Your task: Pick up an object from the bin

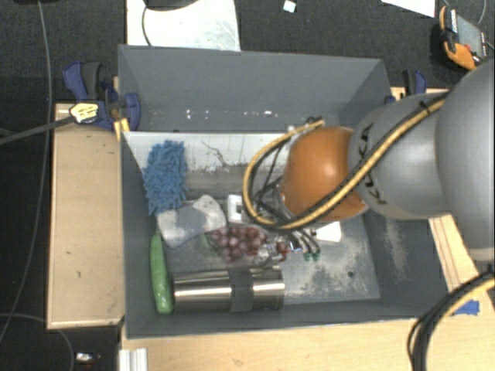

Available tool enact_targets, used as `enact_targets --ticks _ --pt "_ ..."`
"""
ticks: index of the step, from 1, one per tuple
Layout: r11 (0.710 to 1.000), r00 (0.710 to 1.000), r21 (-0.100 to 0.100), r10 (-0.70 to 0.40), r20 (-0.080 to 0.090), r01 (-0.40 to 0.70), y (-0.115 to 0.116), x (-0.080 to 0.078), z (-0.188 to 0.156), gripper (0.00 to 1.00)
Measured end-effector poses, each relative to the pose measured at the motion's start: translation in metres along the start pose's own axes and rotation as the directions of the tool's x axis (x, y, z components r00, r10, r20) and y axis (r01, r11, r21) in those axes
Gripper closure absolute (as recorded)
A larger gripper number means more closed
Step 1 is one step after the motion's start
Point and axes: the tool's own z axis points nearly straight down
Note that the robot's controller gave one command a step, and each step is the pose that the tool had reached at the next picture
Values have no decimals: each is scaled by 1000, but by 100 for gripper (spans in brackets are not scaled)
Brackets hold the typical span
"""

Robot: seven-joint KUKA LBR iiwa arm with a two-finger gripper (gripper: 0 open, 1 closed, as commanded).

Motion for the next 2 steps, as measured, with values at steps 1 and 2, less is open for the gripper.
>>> enact_targets --ticks 1,2 --pt "969 969 4 247 -6 -247 -5 -25 32 100" --pt "969 969 4 248 -6 -248 -5 -25 32 100"
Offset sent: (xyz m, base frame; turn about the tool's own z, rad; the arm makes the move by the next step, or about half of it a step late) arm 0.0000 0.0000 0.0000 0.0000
